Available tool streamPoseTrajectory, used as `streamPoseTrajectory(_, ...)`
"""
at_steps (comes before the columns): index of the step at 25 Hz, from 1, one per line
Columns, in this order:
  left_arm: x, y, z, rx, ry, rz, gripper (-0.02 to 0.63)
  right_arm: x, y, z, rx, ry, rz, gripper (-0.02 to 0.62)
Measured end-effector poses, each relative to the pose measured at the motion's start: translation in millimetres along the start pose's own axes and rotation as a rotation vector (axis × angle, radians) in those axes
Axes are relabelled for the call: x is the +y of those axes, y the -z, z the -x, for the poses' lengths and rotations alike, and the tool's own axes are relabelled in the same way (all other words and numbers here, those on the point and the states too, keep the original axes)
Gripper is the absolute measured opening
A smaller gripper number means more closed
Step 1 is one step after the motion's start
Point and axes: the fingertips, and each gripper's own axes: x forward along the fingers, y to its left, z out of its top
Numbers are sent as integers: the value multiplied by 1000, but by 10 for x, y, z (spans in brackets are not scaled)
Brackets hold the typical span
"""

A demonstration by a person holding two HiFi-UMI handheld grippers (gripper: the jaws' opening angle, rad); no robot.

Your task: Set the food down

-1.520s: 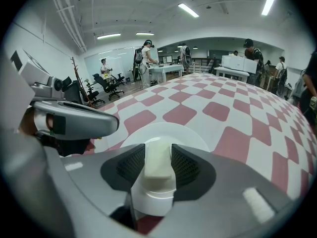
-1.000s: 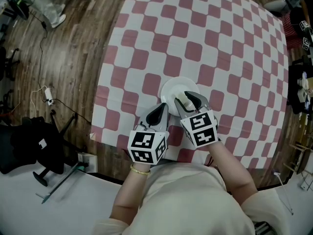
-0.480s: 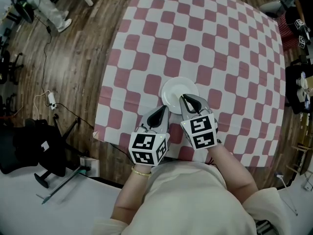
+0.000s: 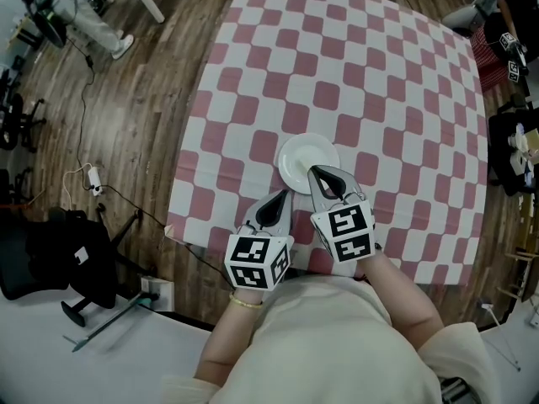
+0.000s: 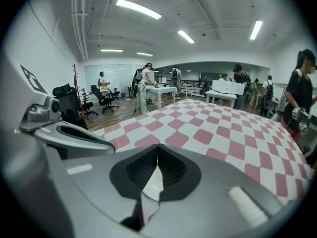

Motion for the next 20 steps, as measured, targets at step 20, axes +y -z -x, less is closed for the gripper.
streamPoseTrajectory(20, -305, -37, 400, -62, 24, -58, 0, 232, -135, 592, -116, 11, -54, -3)
